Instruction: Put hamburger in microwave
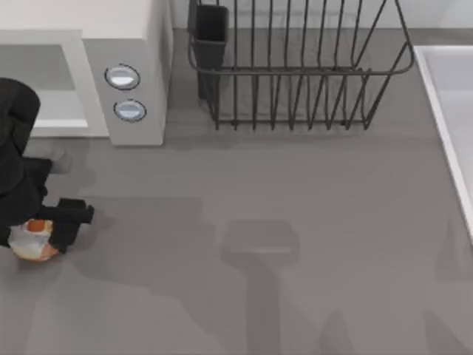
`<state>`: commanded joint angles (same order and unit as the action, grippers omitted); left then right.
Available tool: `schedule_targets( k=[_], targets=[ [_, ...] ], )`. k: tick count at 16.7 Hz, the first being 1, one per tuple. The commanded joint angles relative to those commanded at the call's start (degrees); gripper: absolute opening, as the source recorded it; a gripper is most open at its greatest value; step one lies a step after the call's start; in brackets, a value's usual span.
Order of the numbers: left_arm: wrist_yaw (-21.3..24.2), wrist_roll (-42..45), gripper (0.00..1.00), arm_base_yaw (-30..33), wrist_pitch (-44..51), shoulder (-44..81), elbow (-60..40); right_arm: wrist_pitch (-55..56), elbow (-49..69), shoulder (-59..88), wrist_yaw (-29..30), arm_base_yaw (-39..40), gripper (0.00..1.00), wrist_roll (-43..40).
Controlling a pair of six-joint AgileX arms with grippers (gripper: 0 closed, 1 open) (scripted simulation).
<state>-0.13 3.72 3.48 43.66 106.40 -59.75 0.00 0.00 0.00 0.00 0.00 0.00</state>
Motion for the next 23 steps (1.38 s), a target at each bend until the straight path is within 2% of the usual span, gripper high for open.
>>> schedule_targets(
  k=[9, 15, 23],
  targets=[
    [-1.08, -0.34, 0.0, -1.06, 13.05, -9.33, -7.86, 0.0, 0.0, 0.0, 0.0, 0.0, 1.0, 0.0],
    [0.06, -0.37, 0.0, 0.1, 21.39, -8.17, -13.7, 0.0, 0.0, 0.0, 0.0, 0.0, 1.0, 0.0],
    [0.35, -0.21, 0.0, -0.23, 19.99, -7.4, -13.41, 0.0, 0.0, 0.0, 0.0, 0.0, 1.0, 0.0]
  ],
)
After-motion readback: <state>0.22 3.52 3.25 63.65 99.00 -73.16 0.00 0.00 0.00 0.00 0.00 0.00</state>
